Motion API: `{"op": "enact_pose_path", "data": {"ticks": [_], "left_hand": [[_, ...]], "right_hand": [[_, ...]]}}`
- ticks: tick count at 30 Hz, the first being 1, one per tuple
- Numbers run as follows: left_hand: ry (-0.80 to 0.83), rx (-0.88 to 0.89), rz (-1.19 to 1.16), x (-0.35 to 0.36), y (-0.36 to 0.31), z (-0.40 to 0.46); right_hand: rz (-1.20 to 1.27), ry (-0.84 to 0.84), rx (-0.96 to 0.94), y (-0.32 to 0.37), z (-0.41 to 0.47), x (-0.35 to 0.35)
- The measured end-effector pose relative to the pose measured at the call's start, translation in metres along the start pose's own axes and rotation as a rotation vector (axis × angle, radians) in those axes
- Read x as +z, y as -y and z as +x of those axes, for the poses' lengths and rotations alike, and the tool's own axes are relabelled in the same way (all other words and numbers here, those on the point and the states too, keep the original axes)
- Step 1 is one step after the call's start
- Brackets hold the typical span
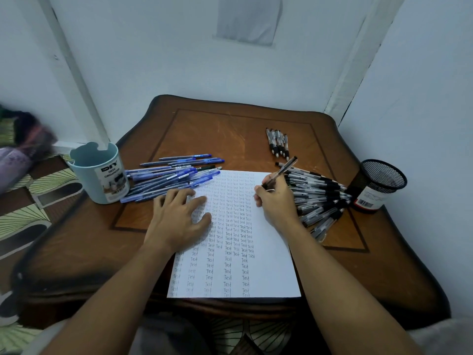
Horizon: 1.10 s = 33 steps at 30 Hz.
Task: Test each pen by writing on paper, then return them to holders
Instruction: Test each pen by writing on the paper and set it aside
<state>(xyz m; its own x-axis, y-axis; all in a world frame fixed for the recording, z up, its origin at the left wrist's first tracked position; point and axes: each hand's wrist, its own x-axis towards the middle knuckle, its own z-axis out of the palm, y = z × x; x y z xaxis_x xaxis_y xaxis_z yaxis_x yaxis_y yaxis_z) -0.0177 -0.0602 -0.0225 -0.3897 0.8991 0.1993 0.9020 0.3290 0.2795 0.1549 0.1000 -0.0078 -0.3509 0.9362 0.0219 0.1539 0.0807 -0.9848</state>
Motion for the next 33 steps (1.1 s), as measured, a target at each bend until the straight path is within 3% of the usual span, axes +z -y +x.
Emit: {"op": "enact_pose_path", "data": {"ticks": [10, 14, 19, 30, 33], "left_hand": [[0.004, 0.002, -0.001, 0.0, 0.001, -0.001], [0.0, 0.007, 0.003, -0.001, 0.001, 0.0], [-0.016, 0.008, -0.008, 0.001, 0.001, -0.001], [0.003, 0.003, -0.005, 0.0, 0.0, -0.001], [0.01, 0.007, -0.009, -0.001, -0.001, 0.0]], "right_hand": [[-0.02, -0.002, 0.006, 0.002, -0.001, -0.001], [0.089, -0.044, 0.037, 0.004, -0.001, -0.005], [-0.024, -0.022, 0.003, 0.001, 0.0, -0.001], [0.098, -0.052, 0.124, 0.009, 0.006, -0.001], [0.008, -0.065, 0.106, 0.023, 0.013, -0.003]]}}
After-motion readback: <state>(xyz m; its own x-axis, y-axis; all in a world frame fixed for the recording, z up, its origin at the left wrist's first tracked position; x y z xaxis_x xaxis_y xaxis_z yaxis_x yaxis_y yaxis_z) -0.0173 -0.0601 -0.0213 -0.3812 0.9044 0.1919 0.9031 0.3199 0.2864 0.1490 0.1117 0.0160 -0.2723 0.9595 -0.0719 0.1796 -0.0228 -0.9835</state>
